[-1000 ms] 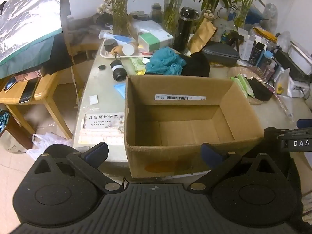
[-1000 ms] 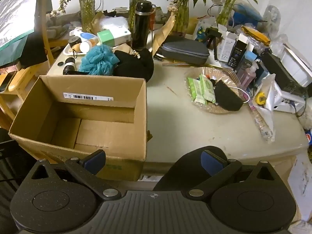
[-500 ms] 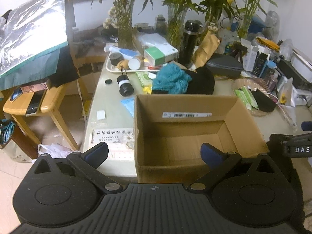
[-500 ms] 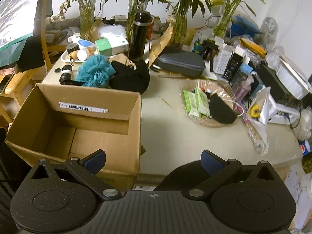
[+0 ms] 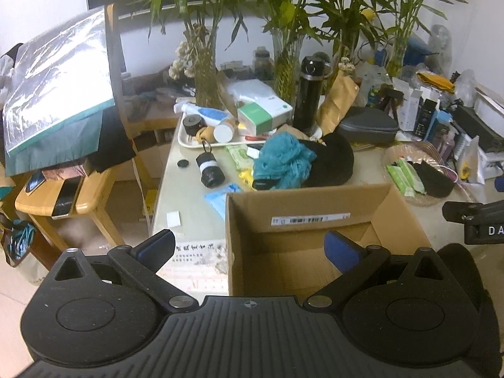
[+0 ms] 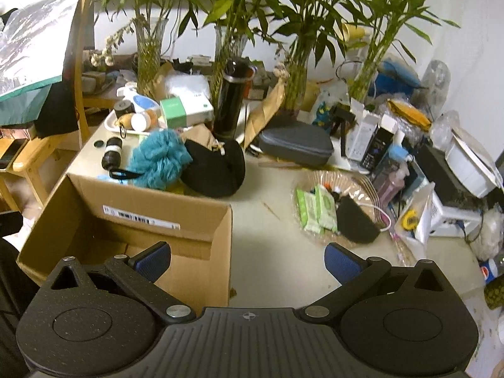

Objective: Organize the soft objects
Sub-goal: 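Move both tools over the table toward the teal loofah beside the box, then lower the left tool onto the teal mesh loofah and close it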

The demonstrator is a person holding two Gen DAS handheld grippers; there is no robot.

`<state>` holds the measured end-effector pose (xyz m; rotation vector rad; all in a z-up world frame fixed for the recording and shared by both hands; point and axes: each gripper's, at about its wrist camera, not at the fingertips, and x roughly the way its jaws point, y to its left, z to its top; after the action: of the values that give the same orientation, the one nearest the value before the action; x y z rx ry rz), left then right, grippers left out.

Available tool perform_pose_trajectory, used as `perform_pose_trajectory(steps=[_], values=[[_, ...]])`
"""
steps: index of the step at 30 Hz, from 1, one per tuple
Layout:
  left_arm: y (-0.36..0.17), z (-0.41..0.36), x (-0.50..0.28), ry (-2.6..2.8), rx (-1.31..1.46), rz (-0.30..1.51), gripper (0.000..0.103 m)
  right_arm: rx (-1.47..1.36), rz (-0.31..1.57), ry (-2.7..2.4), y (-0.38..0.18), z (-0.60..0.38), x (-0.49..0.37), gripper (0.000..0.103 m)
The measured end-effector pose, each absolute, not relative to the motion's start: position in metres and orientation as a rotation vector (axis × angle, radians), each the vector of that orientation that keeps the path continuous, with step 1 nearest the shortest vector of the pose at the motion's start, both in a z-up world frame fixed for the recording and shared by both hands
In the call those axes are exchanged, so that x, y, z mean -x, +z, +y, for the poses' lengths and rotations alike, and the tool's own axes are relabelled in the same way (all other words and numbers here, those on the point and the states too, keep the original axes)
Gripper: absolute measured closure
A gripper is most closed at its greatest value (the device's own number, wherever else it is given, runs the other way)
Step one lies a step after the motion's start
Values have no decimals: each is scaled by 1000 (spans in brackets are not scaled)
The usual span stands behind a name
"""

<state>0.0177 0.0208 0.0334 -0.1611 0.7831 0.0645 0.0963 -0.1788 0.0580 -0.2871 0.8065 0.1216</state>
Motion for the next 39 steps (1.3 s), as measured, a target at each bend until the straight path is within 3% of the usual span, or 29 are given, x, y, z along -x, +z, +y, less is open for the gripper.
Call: perform_pose_trajectory(steps=[20,28,39], values=[[20,42,-45,2,228,736,0,221,808,215,38,-199,-149,0],[18,47,-63,-35,153,714,0,227,672,278,20,-215,-173,0],[24,45,-96,-117,81,657,0,175,700,460,12,-218,-222,0]])
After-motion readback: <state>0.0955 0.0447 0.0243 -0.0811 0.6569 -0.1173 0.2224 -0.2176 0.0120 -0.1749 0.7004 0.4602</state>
